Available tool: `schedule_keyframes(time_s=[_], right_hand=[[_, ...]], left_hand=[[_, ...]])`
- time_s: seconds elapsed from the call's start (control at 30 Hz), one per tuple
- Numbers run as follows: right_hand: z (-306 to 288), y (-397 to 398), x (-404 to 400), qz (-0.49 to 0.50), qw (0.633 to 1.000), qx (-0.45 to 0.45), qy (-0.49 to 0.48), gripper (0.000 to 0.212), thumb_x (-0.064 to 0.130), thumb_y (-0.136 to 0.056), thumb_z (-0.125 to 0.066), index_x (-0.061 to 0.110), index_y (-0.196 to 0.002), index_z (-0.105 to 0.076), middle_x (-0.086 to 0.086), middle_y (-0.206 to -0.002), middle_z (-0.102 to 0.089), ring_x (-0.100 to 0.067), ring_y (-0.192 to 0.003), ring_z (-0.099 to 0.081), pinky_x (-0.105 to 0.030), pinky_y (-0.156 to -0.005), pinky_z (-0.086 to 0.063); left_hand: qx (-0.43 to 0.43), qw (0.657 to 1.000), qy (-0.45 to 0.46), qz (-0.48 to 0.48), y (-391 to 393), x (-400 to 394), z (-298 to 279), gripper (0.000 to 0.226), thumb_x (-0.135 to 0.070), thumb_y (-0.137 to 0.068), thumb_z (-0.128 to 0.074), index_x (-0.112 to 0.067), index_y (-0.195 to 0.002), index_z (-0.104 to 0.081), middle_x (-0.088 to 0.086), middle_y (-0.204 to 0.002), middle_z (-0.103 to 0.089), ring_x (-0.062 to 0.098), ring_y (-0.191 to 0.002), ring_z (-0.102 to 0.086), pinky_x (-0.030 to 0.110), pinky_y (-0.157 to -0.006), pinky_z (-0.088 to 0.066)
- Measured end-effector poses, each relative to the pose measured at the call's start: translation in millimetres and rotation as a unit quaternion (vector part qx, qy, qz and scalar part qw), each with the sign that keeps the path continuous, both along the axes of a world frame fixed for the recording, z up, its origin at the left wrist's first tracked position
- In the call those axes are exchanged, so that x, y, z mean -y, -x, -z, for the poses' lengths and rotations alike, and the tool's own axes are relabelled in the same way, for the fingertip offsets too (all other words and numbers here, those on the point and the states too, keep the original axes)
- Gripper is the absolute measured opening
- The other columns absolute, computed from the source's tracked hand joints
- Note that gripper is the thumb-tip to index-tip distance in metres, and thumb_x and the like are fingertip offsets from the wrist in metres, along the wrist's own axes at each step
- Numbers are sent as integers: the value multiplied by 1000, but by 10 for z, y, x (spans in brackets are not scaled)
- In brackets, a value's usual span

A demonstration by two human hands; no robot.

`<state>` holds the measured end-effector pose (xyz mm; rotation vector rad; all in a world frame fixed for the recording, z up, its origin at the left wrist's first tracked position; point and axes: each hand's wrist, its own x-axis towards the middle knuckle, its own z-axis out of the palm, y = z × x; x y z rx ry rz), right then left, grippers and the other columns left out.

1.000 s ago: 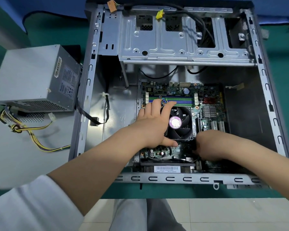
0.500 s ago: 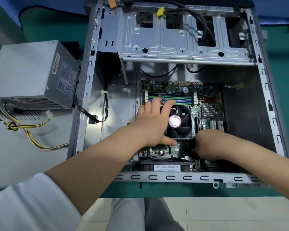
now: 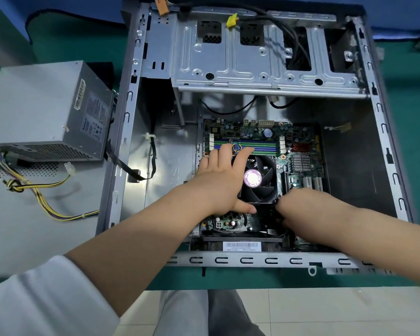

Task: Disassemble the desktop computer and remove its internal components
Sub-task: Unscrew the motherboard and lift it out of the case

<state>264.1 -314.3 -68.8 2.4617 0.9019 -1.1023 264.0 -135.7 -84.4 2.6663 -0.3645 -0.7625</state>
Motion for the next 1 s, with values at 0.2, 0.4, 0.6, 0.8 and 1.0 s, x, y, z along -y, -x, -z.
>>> schedule_keyframes(time_s=[0.2, 0.4, 0.6, 0.8, 1.0], right_hand=[[-71, -30, 31, -49, 999, -20, -7, 12, 11, -88, -49, 12, -76, -51, -4, -74, -52, -25, -71, -55, -30, -57, -41], [-40, -22, -8, -175, 984, -25, -17, 22, 0, -82, -44, 18, -72, -37, -3, -72, -48, -29, -74, -55, -31, -58, -36], [-5, -2, 62, -184, 983, -18, -13, 7, 13, -83, -45, 18, -81, -50, -6, -88, -61, -28, -81, -60, -30, -58, -33], [35, 20, 35, -108, 993, -16, -52, 9, 15, -84, -46, 17, -75, -45, -8, -76, -55, -24, -62, -42, -27, -55, -32], [5, -40, 60, -110, 993, -19, -46, 17, 8, -88, -46, 19, -75, -41, 5, -61, -33, -11, -49, -32, -27, -46, -28]], left_hand=[[2, 1000, 10, -8, 8, 1, 1, 115, -61, -68, -72, -26, -147, 3, 9, -138, -10, 29, -128, -17, 36, -107, -17], [2, 1000, 1, -7, 9, 2, -7, 115, -61, -68, -72, -25, -148, 4, 10, -138, -11, 30, -127, -19, 37, -106, -18], [1, 1000, -1, -9, -1, 14, -10, 114, -60, -69, -72, -25, -148, 2, 12, -138, -12, 29, -127, -20, 36, -105, -20], [-5, 1000, 7, -12, 8, 15, -34, 113, -58, -69, -73, -25, -148, 1, 12, -138, -12, 29, -128, -20, 36, -106, -19], [0, 1000, 11, -9, 6, 10, -14, 114, -59, -68, -73, -26, -147, 1, 9, -135, -14, 27, -125, -21, 34, -104, -20]])
